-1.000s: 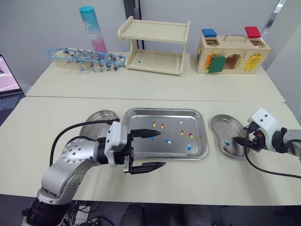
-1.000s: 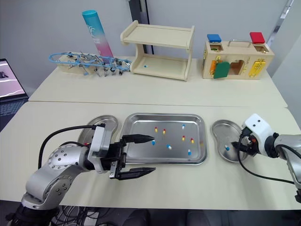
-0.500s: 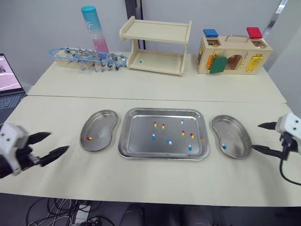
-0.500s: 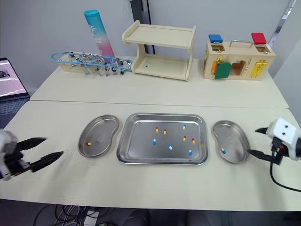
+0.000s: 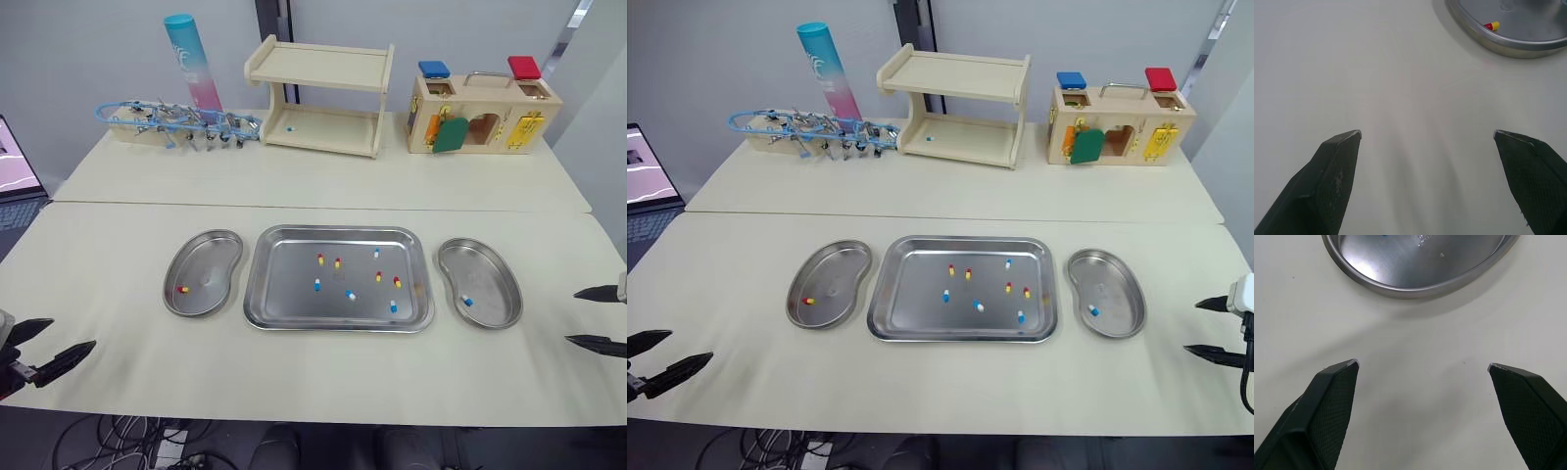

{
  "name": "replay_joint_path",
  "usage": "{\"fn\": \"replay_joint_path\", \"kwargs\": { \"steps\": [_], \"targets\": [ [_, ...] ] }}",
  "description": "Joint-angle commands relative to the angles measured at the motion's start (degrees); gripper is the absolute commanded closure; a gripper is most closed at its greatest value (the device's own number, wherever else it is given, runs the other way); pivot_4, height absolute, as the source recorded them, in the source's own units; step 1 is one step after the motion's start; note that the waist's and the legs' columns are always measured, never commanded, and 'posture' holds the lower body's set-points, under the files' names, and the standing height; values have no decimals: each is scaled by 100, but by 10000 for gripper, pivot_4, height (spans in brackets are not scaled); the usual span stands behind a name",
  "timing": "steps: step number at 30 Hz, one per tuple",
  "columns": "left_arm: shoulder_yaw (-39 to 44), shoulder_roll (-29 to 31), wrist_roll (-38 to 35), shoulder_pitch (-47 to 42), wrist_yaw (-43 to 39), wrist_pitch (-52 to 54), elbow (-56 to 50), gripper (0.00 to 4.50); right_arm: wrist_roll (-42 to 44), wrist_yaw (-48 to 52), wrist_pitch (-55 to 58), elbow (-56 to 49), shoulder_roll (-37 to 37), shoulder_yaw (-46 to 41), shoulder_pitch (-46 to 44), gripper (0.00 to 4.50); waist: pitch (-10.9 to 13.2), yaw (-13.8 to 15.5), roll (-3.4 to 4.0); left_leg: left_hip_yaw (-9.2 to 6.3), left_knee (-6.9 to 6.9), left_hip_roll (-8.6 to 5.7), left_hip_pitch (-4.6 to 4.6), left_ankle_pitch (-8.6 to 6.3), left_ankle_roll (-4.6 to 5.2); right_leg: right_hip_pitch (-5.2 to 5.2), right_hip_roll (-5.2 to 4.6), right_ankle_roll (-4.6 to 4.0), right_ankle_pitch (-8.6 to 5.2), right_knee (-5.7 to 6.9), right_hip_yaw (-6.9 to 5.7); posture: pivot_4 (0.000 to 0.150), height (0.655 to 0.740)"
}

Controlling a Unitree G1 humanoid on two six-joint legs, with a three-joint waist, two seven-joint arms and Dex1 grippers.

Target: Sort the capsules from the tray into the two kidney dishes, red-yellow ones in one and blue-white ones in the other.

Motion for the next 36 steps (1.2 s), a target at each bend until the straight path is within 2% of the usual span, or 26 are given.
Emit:
{"fn": "replay_joint_path", "kwargs": {
  "steps": [1,7,11,16,20,25,29,34,36],
  "targets": [
    [204,-80,-99,75,51,41,-253,0,36,39,-66,23,-162,-50,-94,202,0,0,0,1,0,0,0,0,0,0,0,0,0,0,1,1500,7400],
    [304,-115,-175,292,-110,110,-526,0,-69,16,-233,226,-241,35,-209,202,0,-1,0,1,0,0,0,0,0,0,0,0,0,0,2,1500,7400],
    [291,-71,-293,533,-378,214,-981,0,81,106,-219,-46,-189,163,-515,202,0,-17,1,4,0,1,3,0,0,0,0,0,0,0,4,1500,7400],
    [-43,75,-558,347,-748,457,-1538,0,777,292,624,-1692,84,640,-885,202,-1,-11,3,4,0,3,7,0,0,3,0,0,0,4,3,1500,7400],
    [-52,8,-865,177,-786,739,-2163,0,1020,177,947,-2550,334,987,-1269,202,-1,7,1,0,3,3,2,0,-1,6,0,1,1,-1,0,1500,7400],
    [-100,-96,-1202,26,-698,1019,-2856,0,1197,-84,1497,-3213,826,1568,-1956,202,-1,8,1,-3,3,3,-3,0,-1,3,0,2,2,-5,-3,1500,7400],
    [-356,-54,-1416,-196,-672,1222,-3243,0,918,-770,2388,-3706,1425,2381,-2585,202,-1,-3,1,-4,4,3,-1,0,-2,2,0,2,2,0,-2,1500,7400],
    [-518,70,-1588,-369,-747,1493,-3435,0,473,-1254,3059,-3798,2160,3318,-3221,202,-1,-5,1,-5,4,3,-5,0,-2,-6,1,1,2,2,-3,1500,7400],
    [-544,60,-1625,-395,-779,1547,-3517,0,362,-1626,3404,-3748,2679,3633,-3469,202,-2,-3,-1,-7,4,2,-13,0,-2,-12,1,1,3,2,-4,1500,7400]
  ]
}}
